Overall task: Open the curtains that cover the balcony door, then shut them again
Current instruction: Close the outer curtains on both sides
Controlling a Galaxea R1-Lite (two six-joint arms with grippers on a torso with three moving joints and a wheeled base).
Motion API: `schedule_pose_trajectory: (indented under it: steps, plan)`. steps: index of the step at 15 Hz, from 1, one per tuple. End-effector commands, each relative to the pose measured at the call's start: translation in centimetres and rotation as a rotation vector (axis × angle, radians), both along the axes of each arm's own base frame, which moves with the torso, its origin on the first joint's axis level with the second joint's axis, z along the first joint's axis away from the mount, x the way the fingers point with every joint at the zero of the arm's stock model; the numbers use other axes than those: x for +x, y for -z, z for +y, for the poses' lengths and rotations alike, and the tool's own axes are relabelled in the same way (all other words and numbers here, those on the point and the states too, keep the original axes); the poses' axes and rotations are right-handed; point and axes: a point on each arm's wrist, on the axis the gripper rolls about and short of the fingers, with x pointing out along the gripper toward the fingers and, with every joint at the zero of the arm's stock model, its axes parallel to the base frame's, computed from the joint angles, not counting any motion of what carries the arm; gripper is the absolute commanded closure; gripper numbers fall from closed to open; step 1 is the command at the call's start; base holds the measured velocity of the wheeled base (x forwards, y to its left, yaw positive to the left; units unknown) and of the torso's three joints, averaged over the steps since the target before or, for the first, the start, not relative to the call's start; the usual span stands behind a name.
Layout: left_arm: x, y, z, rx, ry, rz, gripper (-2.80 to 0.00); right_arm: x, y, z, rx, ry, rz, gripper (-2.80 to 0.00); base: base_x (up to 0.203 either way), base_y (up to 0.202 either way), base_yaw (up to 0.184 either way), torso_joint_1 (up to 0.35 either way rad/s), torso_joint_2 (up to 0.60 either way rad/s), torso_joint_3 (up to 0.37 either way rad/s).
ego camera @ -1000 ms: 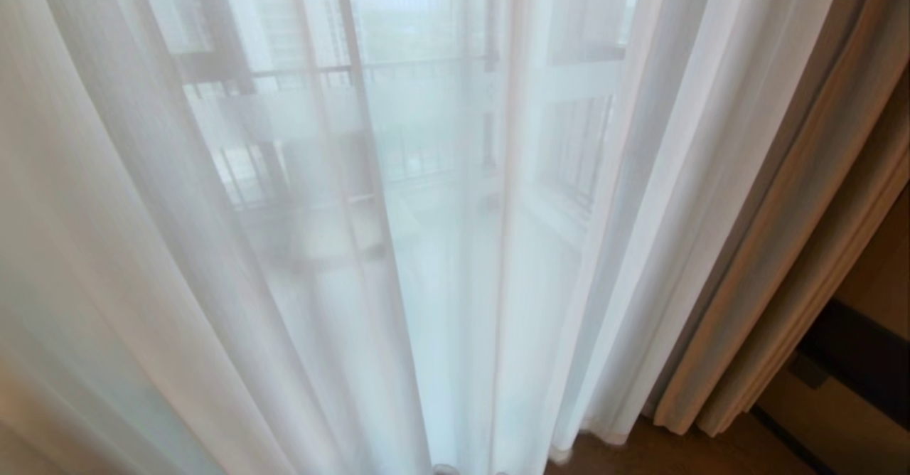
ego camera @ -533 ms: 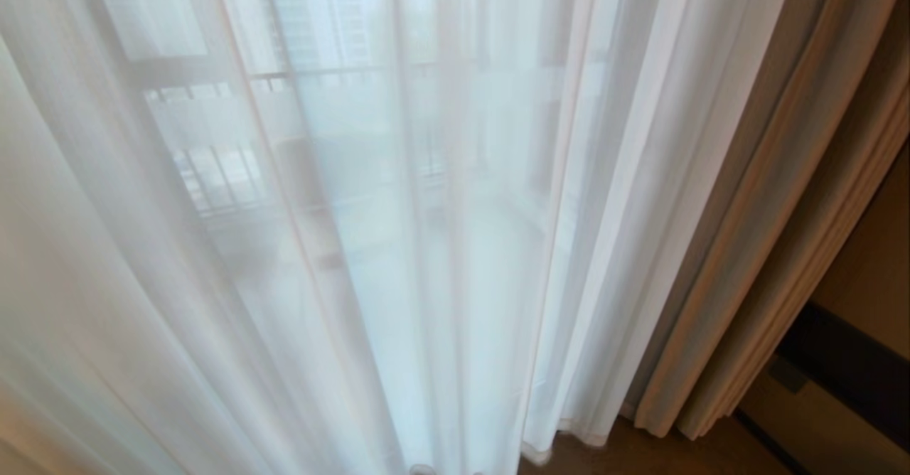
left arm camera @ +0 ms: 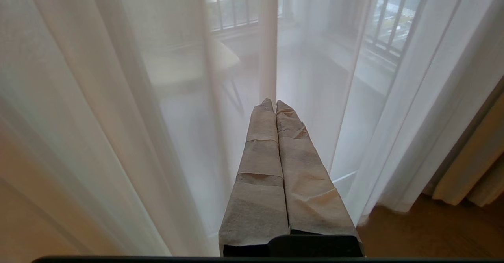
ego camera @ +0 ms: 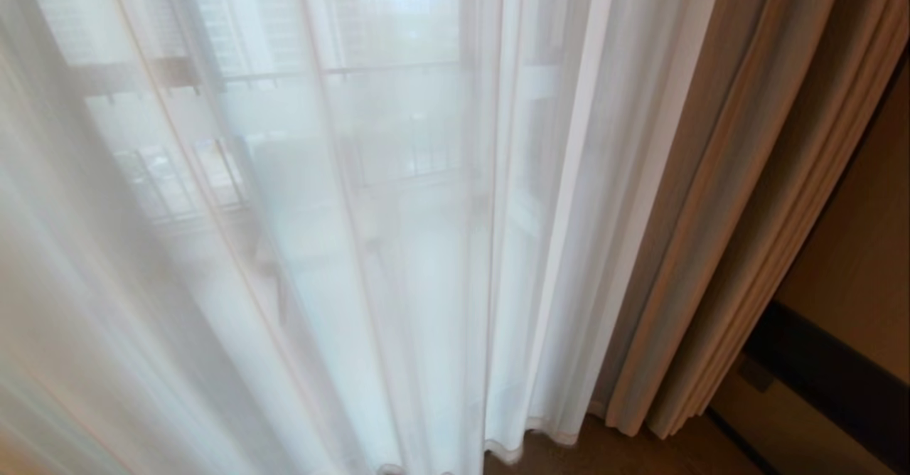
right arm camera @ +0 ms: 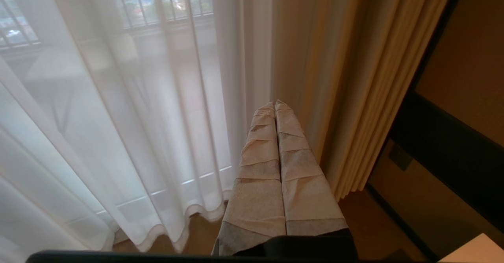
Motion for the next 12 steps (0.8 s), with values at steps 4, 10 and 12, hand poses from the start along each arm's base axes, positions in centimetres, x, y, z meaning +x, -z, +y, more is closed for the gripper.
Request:
schedule_pose_trajectory:
  steps: [4, 10, 12]
  plan:
    - [-0.01, 0.00, 0.00, 0.001, 0.000, -0.002, 0.00, 0.00, 0.00, 0.00, 0.000, -0.001, 0.000, 0.00, 0.000, -0.188, 0.000, 0.002, 0.00, 0.001]
    - [-0.01, 0.01, 0.00, 0.001, -0.001, 0.000, 0.00, 0.00, 0.00, 0.00, 0.000, -0.001, 0.000, 0.00, 0.000, -0.186, 0.000, 0.004, 0.00, 0.002]
    - [-0.01, 0.01, 0.00, 0.001, -0.001, 0.000, 0.00, 0.00, 0.00, 0.00, 0.000, -0.001, 0.000, 0.00, 0.000, -0.187, 0.001, 0.003, 0.00, 0.002]
